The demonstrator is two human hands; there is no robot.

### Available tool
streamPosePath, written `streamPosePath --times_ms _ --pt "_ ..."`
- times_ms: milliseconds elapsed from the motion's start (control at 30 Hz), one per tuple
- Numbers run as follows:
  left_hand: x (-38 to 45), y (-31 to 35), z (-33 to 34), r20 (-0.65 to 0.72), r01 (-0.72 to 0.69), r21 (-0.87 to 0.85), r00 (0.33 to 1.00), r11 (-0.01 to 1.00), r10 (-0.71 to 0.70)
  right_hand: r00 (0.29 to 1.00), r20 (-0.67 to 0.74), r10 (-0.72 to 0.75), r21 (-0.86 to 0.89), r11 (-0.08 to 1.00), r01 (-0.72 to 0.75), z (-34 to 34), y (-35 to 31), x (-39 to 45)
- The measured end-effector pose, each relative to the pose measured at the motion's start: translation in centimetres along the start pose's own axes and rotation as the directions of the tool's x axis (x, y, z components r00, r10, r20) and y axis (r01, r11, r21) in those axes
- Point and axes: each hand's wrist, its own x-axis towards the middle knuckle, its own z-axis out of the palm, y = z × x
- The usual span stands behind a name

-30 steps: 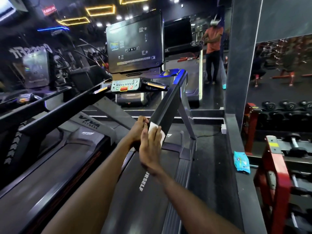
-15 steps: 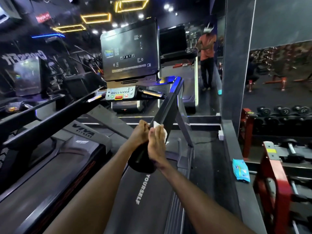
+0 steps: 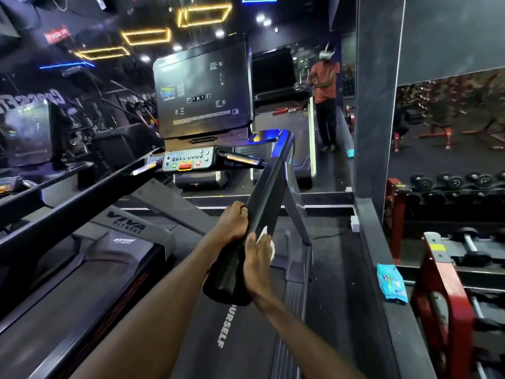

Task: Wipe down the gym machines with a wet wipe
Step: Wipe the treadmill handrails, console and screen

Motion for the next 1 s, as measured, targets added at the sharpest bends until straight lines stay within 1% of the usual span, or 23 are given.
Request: streamPosePath --times_ms 67,133,167,233,300,367,467,533,567,633,733,833,933,1000 --pt "0.3 0.0 -0.2 0.009 -0.023 -0.025 1.000 0.999 0.024 0.995 0.051 -0.085 -0.003 0.996 0.085 0.5 -1.0 -0.7" --pt "0.9 -0.2 -0.3 0.050 -0.065 -0.061 0.996 0.996 0.068 0.986 0.105 -0.129 -0.021 0.991 0.132 0.5 -2.0 1.9" --pt "1.1 -0.1 -0.4 0.065 -0.073 -0.039 0.995 0.997 0.075 0.986 0.111 -0.122 -0.029 0.992 0.126 0.4 -2.2 3.6" --pt "1.6 0.3 -0.2 0.041 -0.019 0.003 0.999 1.000 0.019 0.993 0.096 -0.067 -0.008 0.998 0.068 -0.1 -2.0 6.3" --pt "2.2 0.7 0.2 -0.014 0.038 -0.019 0.999 0.999 -0.038 0.999 0.039 -0.008 0.009 1.000 0.007 -0.5 -1.0 6.2" --pt "2.9 1.0 0.6 -0.044 0.054 -0.011 0.998 0.998 -0.055 0.999 0.034 -0.001 -0.006 1.000 0.001 -0.4 -0.1 4.3" --pt "3.6 1.0 0.7 -0.051 0.037 -0.009 0.998 0.999 -0.037 0.991 0.110 -0.077 -0.051 0.995 0.083 -0.1 -0.6 3.6" --pt "4.0 0.9 0.5 0.006 -0.001 -0.017 1.000 1.000 0.001 0.977 0.148 -0.155 -0.102 0.980 0.171 0.2 -1.4 6.0" --pt "4.2 0.9 0.4 0.028 -0.009 -0.003 1.000 1.000 0.009 0.978 0.141 -0.154 -0.110 0.979 0.170 0.3 -1.5 7.6" --pt "4.5 1.0 0.6 0.019 0.027 0.041 0.999 0.999 -0.028 0.990 0.121 -0.078 -0.081 0.993 0.089 -0.3 -1.3 10.1" --pt "4.6 1.7 0.9 -0.037 0.110 0.035 0.993 0.993 -0.109 0.995 0.094 0.015 -0.051 0.999 -0.010 -0.8 -0.1 9.1" --pt "4.9 2.0 0.9 -0.031 0.138 0.065 0.990 0.988 -0.136 0.991 0.126 0.053 -0.041 0.998 -0.048 -0.6 -0.3 7.7" --pt "5.6 2.3 0.9 -0.015 0.135 0.089 0.991 0.987 -0.134 0.996 0.069 0.057 -0.010 0.998 -0.057 -0.6 -1.8 11.6" --pt "5.8 2.4 1.1 -0.038 0.119 0.132 0.993 0.984 -0.115 0.997 0.053 0.056 -0.005 0.998 -0.056 -1.2 -2.0 13.9"
